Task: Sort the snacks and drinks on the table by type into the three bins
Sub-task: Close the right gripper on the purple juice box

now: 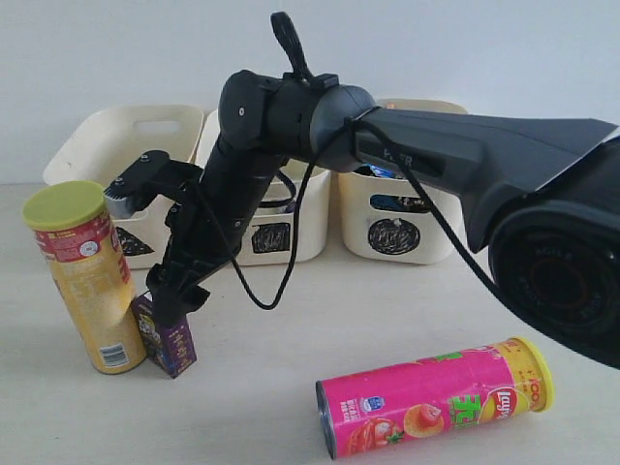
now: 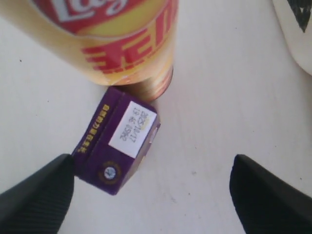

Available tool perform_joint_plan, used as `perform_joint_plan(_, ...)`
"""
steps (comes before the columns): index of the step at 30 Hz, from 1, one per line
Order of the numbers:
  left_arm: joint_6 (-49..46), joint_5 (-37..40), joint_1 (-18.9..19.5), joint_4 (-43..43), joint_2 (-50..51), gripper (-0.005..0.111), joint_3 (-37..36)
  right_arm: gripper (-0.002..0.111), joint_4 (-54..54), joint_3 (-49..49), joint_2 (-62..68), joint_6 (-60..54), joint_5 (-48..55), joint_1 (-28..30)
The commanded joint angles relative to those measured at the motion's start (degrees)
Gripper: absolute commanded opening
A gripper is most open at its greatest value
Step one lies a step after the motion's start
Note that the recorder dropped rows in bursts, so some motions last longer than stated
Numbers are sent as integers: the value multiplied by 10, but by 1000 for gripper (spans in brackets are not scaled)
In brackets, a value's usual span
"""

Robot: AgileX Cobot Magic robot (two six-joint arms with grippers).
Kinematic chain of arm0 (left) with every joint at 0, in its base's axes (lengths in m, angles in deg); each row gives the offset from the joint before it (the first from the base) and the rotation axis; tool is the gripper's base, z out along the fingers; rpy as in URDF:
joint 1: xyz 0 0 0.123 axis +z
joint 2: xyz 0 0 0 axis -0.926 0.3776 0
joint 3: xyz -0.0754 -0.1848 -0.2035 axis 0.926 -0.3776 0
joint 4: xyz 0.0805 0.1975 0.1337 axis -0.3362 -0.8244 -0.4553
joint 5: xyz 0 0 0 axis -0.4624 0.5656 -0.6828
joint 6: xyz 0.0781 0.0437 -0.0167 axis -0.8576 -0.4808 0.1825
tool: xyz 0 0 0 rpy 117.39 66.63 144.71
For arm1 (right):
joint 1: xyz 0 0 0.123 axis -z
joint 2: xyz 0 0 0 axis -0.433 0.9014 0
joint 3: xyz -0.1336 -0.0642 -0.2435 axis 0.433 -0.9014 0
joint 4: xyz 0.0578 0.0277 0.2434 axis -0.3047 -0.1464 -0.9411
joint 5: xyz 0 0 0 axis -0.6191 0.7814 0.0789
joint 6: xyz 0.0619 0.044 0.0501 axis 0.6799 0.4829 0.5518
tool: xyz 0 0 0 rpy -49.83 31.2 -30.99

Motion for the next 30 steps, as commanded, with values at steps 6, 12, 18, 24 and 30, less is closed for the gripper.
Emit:
perform_joint_plan(6,5,-4,1,1,-2,4,1,78,26,-1,-32,128,42,-7)
perform_joint_plan(12,5,-3,1,1,-2,4,1,78,81,-1,-32,176,-5,-39)
perform_joint_plan(18,5,-3,1,1,-2,4,1,78,107,-1,-25,202,-31,-47)
perform_joint_plan(24,5,-3,1,1,-2,4,1,78,110,-1,9,206,-42,-47)
perform_joint_plan(30,5,-4,1,1,-2,4,1,75,109,-1,23,212,-59,-47)
